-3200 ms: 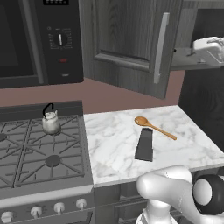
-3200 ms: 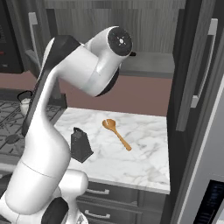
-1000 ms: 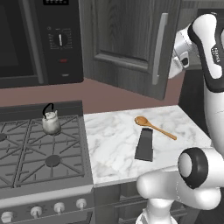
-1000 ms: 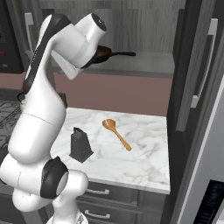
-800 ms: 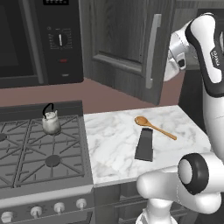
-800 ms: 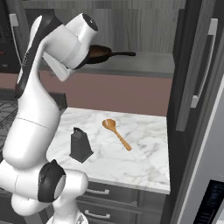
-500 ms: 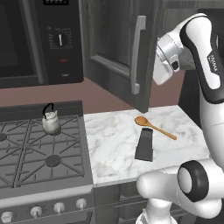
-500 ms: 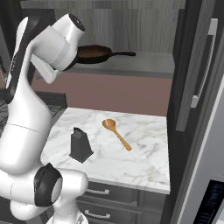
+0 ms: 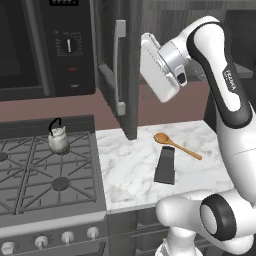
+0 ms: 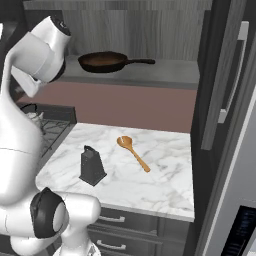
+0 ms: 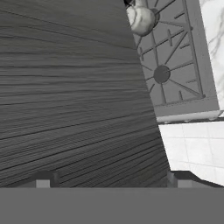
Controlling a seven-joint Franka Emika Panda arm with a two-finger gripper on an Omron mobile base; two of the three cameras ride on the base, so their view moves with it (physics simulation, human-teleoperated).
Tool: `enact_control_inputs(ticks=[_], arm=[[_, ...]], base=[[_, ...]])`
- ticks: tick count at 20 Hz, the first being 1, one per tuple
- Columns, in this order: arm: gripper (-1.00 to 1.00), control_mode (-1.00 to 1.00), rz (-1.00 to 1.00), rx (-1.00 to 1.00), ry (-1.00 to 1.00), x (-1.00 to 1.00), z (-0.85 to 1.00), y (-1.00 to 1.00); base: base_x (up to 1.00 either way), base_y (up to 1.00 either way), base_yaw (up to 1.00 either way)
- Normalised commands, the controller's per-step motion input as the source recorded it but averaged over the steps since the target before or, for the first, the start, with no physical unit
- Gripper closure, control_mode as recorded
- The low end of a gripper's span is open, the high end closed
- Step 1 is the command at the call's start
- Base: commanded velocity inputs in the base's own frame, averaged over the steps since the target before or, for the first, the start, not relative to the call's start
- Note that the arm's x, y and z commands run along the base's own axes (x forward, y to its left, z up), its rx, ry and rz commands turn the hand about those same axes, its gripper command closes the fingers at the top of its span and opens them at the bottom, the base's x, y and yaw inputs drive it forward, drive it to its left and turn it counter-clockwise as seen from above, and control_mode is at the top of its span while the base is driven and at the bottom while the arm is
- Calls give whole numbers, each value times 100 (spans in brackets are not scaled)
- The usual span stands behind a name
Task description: Pick the pan from the cabinet and place it on the stove. Then turn on the stove burner for the pan.
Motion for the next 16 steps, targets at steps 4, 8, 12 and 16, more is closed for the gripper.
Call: enact_control_inputs(ticks=[4, 8, 12, 16], arm=[[-100, -100, 0, -1, 0, -16, -1, 48], [-100, -100, 0, -3, 0, -15, 0, 25], [-100, -100, 0, -5, 0, -1, 0, 3], [-100, -100, 1, 0, -15, 3, 0, -17]], base=[[0, 0, 0], [0, 0, 0], [0, 0, 0], [0, 0, 0]])
